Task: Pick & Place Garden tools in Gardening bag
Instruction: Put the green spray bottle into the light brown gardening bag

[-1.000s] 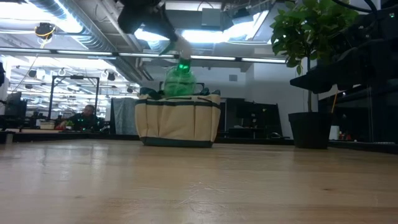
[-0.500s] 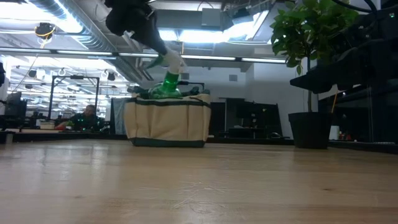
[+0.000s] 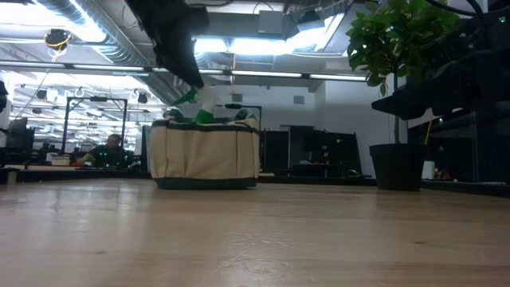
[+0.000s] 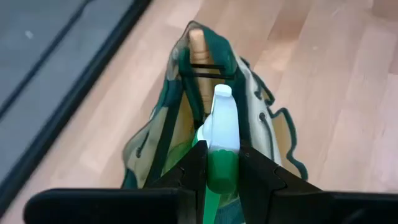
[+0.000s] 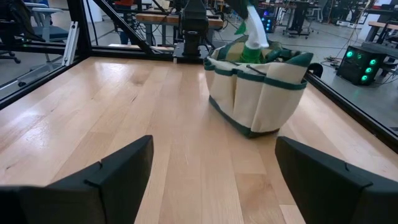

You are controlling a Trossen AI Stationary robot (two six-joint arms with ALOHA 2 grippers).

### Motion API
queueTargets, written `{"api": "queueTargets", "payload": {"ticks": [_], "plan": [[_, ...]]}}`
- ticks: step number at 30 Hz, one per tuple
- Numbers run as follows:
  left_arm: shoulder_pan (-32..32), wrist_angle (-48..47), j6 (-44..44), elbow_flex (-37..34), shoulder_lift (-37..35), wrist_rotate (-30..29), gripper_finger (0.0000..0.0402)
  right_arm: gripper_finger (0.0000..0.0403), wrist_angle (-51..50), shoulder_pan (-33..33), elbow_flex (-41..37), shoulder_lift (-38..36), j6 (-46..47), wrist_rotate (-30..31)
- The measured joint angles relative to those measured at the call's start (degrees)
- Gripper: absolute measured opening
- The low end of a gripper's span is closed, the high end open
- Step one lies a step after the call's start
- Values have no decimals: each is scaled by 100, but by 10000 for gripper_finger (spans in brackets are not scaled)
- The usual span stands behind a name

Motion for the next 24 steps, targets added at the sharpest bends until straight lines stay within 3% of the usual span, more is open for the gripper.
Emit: {"api": "queueTargets", "payload": {"ticks": [11, 17, 24], "plan": [[337, 31, 19, 10, 374, 734, 59, 341, 0, 0, 0, -1, -1, 2], [325, 351, 343, 33, 746, 807, 60, 341, 0, 0, 0, -2, 0, 0], [192, 883, 473, -39, 501, 748, 96, 341, 0, -2, 0, -1, 0, 2]]}}
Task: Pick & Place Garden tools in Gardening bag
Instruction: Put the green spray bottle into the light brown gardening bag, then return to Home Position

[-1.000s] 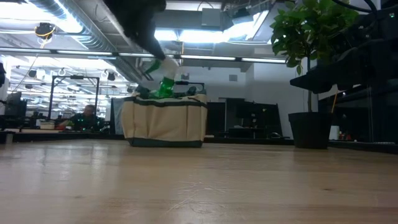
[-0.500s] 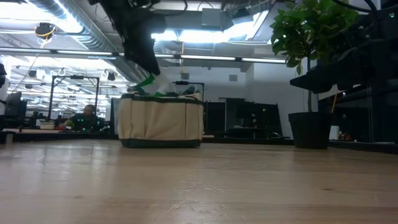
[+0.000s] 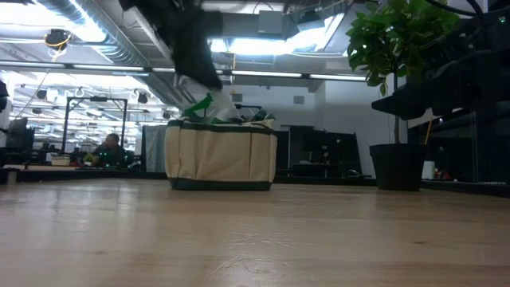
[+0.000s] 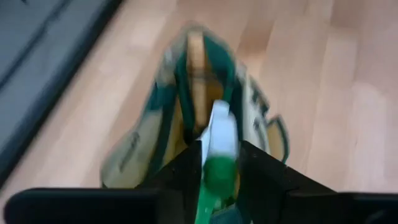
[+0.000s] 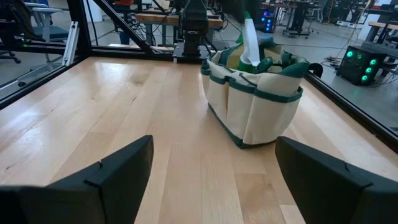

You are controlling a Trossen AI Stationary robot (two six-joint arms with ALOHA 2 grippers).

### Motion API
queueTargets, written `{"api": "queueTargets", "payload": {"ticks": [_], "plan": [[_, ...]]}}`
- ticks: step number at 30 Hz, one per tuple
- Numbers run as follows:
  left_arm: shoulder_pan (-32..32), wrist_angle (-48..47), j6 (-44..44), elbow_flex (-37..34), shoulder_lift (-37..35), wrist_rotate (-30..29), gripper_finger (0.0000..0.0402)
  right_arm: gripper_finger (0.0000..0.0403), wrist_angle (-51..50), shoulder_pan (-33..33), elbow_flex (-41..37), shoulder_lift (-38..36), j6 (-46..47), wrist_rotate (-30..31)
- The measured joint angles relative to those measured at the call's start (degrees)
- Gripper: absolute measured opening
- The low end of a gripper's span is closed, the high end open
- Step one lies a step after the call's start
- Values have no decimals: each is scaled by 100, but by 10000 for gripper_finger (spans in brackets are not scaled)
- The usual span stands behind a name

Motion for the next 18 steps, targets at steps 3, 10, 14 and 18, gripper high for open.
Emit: {"api": "queueTargets", "payload": {"ticks": [3, 10, 14, 18], "plan": [[-38, 122, 37, 15, -301, -166, 118, 341, -2, 0, 0, 1, 0, 0], [-73, 169, 96, 17, -851, -185, 158, 341, 0, 0, 0, 1, -1, 0], [-121, 173, 130, 17, -1162, -246, 168, 341, 0, 0, 0, 1, -1, 0], [-161, 162, 140, 28, -1359, -314, 167, 341, 0, 2, 0, 1, -2, -2]]}}
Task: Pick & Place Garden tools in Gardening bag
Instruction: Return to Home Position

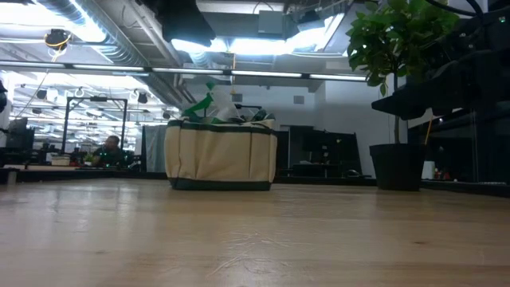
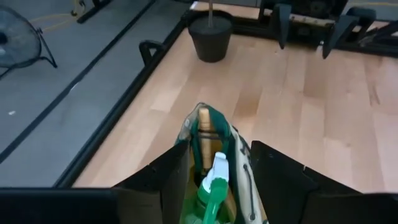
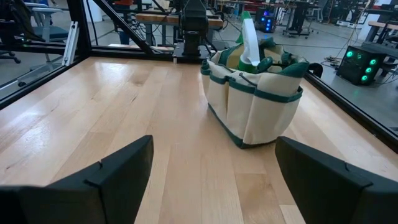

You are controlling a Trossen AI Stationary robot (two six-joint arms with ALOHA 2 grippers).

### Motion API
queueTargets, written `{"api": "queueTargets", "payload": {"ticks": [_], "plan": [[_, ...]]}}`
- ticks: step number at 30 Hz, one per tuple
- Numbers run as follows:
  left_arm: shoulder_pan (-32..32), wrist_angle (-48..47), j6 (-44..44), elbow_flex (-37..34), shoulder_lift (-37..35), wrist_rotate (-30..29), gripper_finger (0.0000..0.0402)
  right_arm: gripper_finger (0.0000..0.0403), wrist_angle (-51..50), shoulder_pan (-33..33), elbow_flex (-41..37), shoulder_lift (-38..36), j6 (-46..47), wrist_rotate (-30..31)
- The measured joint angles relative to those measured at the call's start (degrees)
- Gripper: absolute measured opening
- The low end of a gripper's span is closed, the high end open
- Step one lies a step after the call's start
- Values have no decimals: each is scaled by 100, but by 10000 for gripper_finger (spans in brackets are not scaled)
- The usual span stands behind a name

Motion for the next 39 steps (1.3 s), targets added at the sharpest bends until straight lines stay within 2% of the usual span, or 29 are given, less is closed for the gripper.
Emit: {"api": "queueTargets", "payload": {"ticks": [11, 13, 16, 19, 29, 34, 39], "plan": [[-11, 49, 44, 0, -58, -9, 168, 341, -2, -2, 0, -2, 1, 2], [-9, 49, 380, 0, -58, 251, 168, 341, 0, 0, 0, 0, 2, 2], [117, 33, 929, 0, -93, 958, 165, 341, 0, 0, 0, -1, 1, 1], [407, 72, 1033, -74, -346, 1179, 164, 340, -1, -1, 0, -1, 1, 2], [592, 1262, 891, -1870, -1694, 1292, 166, 340, 0, -1, 0, -1, 1, 1], [596, 1374, 741, -2364, -2437, 1184, 164, 340, 0, -1, 0, -2, 0, 0], [596, 1323, 714, -2674, -2804, 1162, 168, 340, 0, -2, 0, 0, 0, 2]]}}
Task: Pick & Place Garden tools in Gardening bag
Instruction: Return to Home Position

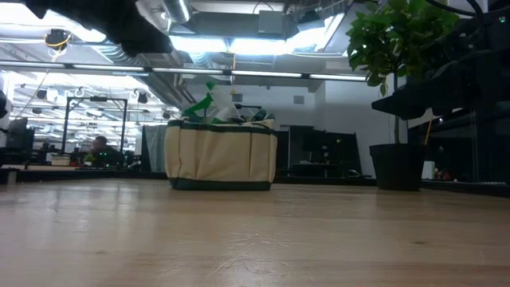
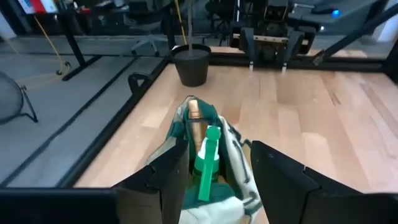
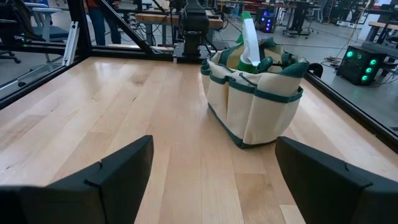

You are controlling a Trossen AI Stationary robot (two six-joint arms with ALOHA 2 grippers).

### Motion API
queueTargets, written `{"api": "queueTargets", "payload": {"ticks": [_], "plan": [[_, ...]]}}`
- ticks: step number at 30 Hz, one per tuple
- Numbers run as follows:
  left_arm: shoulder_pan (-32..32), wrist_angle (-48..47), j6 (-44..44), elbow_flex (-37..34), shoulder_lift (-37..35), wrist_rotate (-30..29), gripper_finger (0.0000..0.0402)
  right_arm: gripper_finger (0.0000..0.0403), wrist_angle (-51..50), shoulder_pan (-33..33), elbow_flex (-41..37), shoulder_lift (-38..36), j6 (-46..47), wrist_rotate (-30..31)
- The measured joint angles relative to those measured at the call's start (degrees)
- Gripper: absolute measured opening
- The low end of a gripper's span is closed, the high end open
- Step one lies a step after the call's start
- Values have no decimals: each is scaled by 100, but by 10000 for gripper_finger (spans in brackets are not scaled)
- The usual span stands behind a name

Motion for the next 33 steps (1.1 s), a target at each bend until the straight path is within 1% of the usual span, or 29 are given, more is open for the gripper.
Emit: {"api": "queueTargets", "payload": {"ticks": [3, 6, 33], "plan": [[-15, 11, -381, -31, -15, 1, 168, 341, 0, 0, 0, -1, 2, 0], [-15, -4, -564, -34, 7, 1, 166, 341, 0, 1, 0, 0, 0, 0], [-15, -10, -566, -34, 7, -8, 167, 341, 0, 0, 0, 0, 1, -1]]}}
